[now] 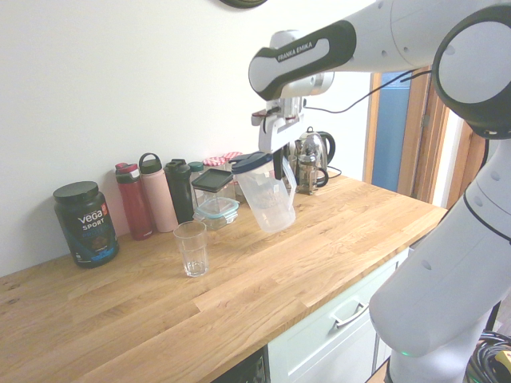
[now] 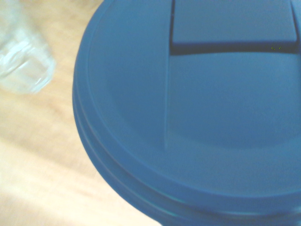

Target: Pour me some water

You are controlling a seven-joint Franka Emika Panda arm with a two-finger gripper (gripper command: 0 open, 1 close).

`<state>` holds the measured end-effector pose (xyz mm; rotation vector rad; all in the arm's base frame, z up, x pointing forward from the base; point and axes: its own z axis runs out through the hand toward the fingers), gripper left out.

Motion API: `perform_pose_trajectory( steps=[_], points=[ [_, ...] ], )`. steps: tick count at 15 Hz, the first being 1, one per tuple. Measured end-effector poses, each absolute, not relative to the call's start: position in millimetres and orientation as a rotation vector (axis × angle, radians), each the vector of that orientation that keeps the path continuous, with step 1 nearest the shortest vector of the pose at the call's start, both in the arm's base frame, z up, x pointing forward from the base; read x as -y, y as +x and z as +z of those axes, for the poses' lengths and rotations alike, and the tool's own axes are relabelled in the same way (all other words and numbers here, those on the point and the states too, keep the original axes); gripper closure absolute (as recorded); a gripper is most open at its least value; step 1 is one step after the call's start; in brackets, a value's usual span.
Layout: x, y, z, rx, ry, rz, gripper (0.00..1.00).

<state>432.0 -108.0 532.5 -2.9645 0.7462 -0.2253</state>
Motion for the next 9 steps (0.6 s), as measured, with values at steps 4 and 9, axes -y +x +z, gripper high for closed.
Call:
perform_pose_trajectory(
  steps=[4,9],
  points=[
    [128,411,494,-0.988,-2.822,-0.393,1.00],
    [160,402,482,-1.288,-2.647,-0.586,1.00]
  ],
)
